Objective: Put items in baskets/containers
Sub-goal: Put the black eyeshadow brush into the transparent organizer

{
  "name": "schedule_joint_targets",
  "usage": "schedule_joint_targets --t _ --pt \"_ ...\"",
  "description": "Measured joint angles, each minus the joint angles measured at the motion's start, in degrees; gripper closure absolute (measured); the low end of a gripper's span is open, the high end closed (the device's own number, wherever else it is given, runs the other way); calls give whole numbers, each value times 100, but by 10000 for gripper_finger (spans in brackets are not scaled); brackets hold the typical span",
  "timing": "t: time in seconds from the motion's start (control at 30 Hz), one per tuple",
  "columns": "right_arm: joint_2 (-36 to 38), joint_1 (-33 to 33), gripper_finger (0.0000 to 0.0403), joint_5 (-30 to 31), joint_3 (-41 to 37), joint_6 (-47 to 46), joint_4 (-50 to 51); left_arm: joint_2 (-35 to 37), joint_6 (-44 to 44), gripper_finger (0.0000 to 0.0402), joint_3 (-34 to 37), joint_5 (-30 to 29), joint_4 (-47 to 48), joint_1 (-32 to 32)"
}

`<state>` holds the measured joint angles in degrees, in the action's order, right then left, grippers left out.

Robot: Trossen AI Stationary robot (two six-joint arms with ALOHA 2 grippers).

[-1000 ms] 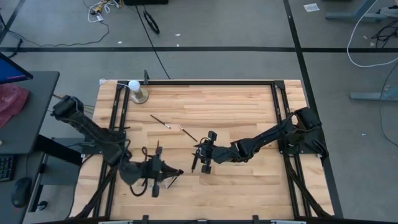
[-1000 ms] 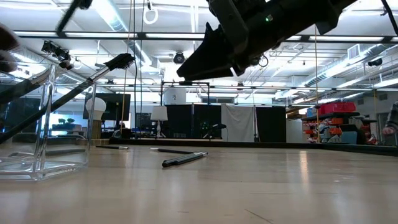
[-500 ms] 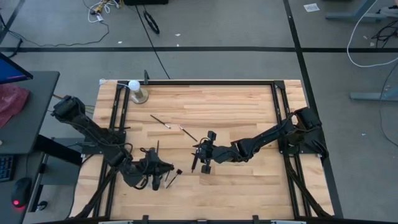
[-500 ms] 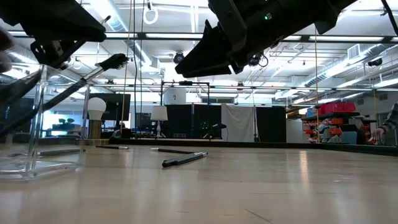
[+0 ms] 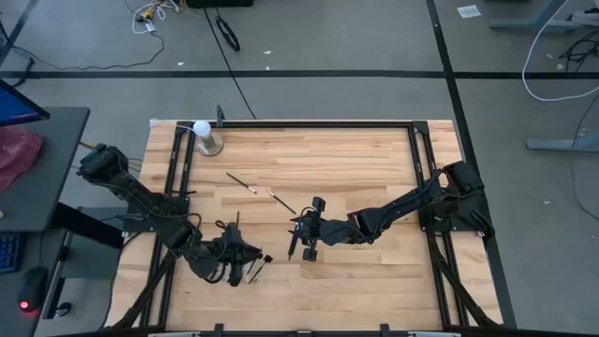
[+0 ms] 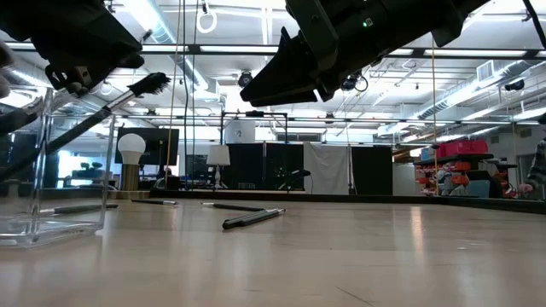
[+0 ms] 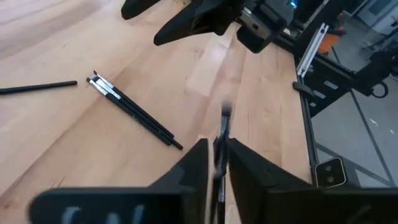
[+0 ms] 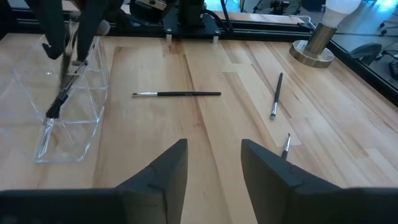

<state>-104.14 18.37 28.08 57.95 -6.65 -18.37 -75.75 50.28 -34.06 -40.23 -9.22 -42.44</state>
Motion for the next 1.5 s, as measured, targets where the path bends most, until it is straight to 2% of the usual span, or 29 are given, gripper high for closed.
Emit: schedule_joint_targets --t 0.2,0.37,0.67,0.83,1.03,1.2,1.37,1.5 --pt "0 0 253 0 0 -3 0 0 -4 273 0 3 20 10" --pt "0 0 253 0 0 -18 0 121 -173 237 0 171 14 141" --pt "-2 -34 253 0 0 -18 2 947 -1420 238 -7 374 15 766" --pt "-2 -65 253 0 0 -18 2 1385 -2281 243 -11 1533 520 1669" --pt "-2 -72 253 1 0 -18 2 1550 -3368 233 -11 2622 2069 3206" --pt "-2 -72 253 0 0 -37 2 1352 -4146 202 -7 3110 3037 4391" --pt "-2 -81 253 0 0 -38 -2 1097 -5365 166 -9 3548 3139 5098" --pt "-2 -81 253 0 0 -96 0 717 -6468 166 -9 3958 3137 5520"
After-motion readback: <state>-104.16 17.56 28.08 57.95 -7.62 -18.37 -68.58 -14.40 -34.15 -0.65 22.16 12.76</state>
